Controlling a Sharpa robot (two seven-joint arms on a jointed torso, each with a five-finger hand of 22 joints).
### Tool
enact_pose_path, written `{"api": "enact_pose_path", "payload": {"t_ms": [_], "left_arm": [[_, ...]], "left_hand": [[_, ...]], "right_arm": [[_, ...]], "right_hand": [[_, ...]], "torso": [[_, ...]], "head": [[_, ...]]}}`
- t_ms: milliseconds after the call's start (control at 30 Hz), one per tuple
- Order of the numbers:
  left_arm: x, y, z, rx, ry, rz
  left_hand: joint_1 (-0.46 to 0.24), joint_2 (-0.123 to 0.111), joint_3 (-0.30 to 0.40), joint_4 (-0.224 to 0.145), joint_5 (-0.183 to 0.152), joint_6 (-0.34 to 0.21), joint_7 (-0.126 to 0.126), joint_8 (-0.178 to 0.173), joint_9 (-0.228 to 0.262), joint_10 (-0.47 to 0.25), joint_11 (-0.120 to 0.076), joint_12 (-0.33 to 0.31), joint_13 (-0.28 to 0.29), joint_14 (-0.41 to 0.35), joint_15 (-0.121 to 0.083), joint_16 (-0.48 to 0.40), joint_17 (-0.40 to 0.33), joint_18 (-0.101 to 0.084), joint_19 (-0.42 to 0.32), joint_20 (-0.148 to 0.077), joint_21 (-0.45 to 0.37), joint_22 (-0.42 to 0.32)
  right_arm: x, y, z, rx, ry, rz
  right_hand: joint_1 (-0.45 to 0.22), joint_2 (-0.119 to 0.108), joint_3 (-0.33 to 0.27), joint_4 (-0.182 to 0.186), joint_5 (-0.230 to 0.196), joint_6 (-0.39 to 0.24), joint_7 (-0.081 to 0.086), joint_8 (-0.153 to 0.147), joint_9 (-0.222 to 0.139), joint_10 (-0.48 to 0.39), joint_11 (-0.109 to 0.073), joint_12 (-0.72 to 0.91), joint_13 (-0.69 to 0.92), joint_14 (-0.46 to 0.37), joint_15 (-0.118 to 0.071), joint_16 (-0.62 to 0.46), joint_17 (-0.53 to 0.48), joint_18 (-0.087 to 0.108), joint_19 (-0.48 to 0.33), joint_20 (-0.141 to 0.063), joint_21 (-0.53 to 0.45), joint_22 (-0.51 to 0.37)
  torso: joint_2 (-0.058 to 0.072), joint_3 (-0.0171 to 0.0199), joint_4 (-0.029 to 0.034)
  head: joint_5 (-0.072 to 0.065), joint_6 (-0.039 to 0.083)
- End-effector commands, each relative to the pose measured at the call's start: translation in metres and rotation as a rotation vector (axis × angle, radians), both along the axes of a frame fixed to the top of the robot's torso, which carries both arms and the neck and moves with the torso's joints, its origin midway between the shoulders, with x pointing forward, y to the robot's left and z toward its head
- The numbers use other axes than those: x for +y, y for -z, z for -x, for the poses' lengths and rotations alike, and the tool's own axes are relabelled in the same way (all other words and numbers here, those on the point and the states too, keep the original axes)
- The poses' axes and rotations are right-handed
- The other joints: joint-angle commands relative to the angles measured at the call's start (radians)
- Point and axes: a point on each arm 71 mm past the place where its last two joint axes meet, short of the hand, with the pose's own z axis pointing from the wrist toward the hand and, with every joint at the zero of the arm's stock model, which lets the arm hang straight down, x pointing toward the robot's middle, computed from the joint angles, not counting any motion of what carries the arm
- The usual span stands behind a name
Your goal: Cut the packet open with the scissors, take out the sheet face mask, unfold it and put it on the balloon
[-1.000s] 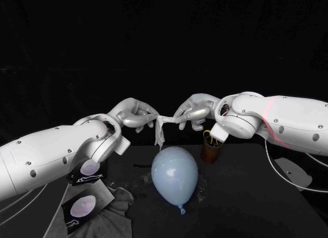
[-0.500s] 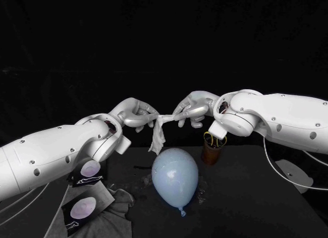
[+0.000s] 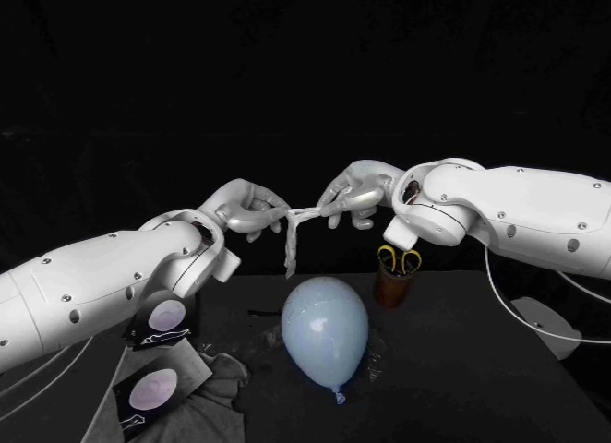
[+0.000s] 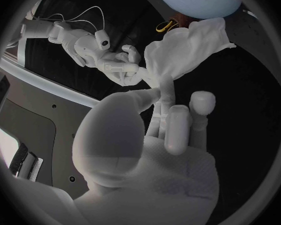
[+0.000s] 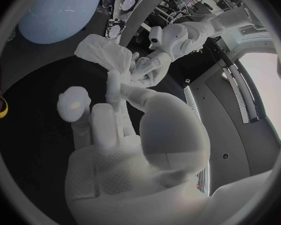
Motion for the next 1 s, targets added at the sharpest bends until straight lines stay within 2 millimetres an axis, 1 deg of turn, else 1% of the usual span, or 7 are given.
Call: {"api": "enact_pose_path", "payload": {"t_ms": [33, 133, 200, 333, 533, 767, 1000], "left_arm": [[-0.004, -0.001, 0.001, 0.025, 0.028, 0.032], [-0.008, 0.000, 0.003, 0.040, 0.044, 0.041], [-0.011, 0.000, 0.004, 0.045, 0.053, 0.040], [-0.015, 0.001, 0.007, 0.047, 0.061, 0.035], [-0.015, 0.002, 0.007, 0.045, 0.047, 0.033], [-0.011, 0.002, 0.008, 0.041, 0.029, 0.041], [-0.005, 0.003, 0.007, 0.045, -0.014, 0.047]], "left_hand": [[-0.004, -0.007, -0.006, 0.006, 0.002, -0.011, 0.001, 0.000, 0.039, -0.017, 0.004, -0.019, -0.011, 0.000, 0.008, -0.008, -0.019, -0.008, -0.023, 0.001, -0.014, -0.021], [-0.008, -0.015, -0.019, 0.014, 0.002, -0.019, 0.006, -0.002, 0.040, -0.027, 0.009, -0.039, -0.023, -0.012, 0.013, -0.019, -0.044, -0.003, -0.045, 0.005, -0.029, -0.047], [-0.012, -0.042, -0.049, 0.015, 0.002, -0.028, 0.011, -0.006, 0.040, -0.044, 0.015, -0.061, -0.036, -0.041, 0.019, -0.050, -0.111, 0.007, -0.089, 0.010, -0.062, -0.104], [-0.015, -0.066, -0.081, 0.024, 0.002, -0.051, 0.024, -0.020, 0.036, -0.068, 0.025, -0.088, -0.053, -0.071, 0.028, -0.082, -0.174, 0.016, -0.131, 0.017, -0.096, -0.156], [-0.014, -0.082, -0.117, 0.045, 0.002, -0.078, 0.042, -0.041, 0.026, -0.103, 0.044, -0.119, -0.075, -0.127, 0.045, -0.140, -0.285, 0.033, -0.206, 0.033, -0.164, -0.255], [-0.023, -0.089, -0.144, 0.076, 0.002, -0.096, 0.054, -0.056, 0.018, -0.122, 0.056, -0.141, -0.096, -0.145, 0.056, -0.157, -0.318, 0.037, -0.223, 0.044, -0.191, -0.284], [-0.037, -0.096, -0.172, 0.110, 0.002, -0.107, 0.061, -0.065, 0.013, -0.133, 0.065, -0.150, -0.108, -0.148, 0.063, -0.158, -0.328, 0.038, -0.221, 0.052, -0.200, -0.291]], "right_arm": [[0.004, -0.003, 0.000, 0.001, 0.004, -0.054], [0.009, -0.004, 0.000, 0.006, 0.011, -0.081], [0.011, -0.004, -0.001, 0.006, 0.018, -0.094], [0.015, -0.005, -0.004, 0.003, 0.037, -0.107], [0.016, -0.005, -0.005, 0.001, 0.055, -0.112], [0.016, -0.005, -0.006, 0.005, 0.064, -0.113], [0.013, -0.005, -0.007, -0.001, 0.084, -0.115]], "right_hand": [[0.003, 0.004, 0.005, -0.004, 0.005, 0.012, -0.007, 0.004, 0.198, -0.002, -0.004, 0.005, 0.001, 0.004, 0.000, -0.004, -0.001, 0.020, 0.004, -0.003, -0.001, 0.037], [0.003, 0.004, 0.005, -0.004, 0.005, 0.012, -0.006, 0.004, 0.198, -0.002, -0.004, 0.005, 0.001, 0.004, 0.000, -0.004, -0.001, 0.020, 0.003, -0.003, -0.003, 0.037], [0.003, 0.004, 0.005, -0.004, 0.005, 0.012, -0.006, 0.004, 0.198, -0.002, -0.004, 0.005, 0.001, 0.004, 0.000, -0.004, -0.001, 0.020, 0.003, -0.003, -0.003, 0.037], [0.002, 0.005, 0.005, -0.003, 0.005, 0.012, -0.006, 0.004, 0.198, -0.002, -0.003, 0.005, 0.002, 0.004, 0.001, -0.003, 0.000, 0.020, 0.004, -0.003, -0.002, 0.037], [0.002, 0.005, 0.005, -0.003, 0.005, 0.012, -0.006, 0.004, 0.198, -0.002, -0.003, 0.005, 0.002, 0.004, 0.001, -0.003, 0.000, 0.019, 0.004, -0.003, -0.001, 0.038], [0.002, 0.006, 0.006, -0.003, 0.005, 0.012, -0.006, 0.004, 0.198, -0.002, -0.003, 0.005, 0.002, 0.005, 0.001, -0.001, 0.004, 0.019, 0.005, -0.003, 0.002, 0.039], [0.001, 0.006, 0.007, -0.003, 0.007, 0.013, -0.006, 0.004, 0.199, -0.001, -0.003, 0.005, 0.003, 0.006, 0.001, 0.000, 0.006, 0.018, 0.007, -0.003, 0.007, 0.041]], "torso": [[0.000, -0.0004, 0.0006], [0.000, -0.0012, 0.0004], [0.000, -0.0008, 0.0008], [0.001, -0.0003, 0.0019], [0.000, -0.0010, -0.0011], [0.000, 0.0003, 0.0015], [0.000, -0.0003, -0.0005]], "head": [[-0.001, 0.004], [-0.002, 0.005], [-0.003, 0.005], [-0.001, 0.007], [0.000, 0.006], [0.001, 0.008], [-0.001, 0.010]]}}
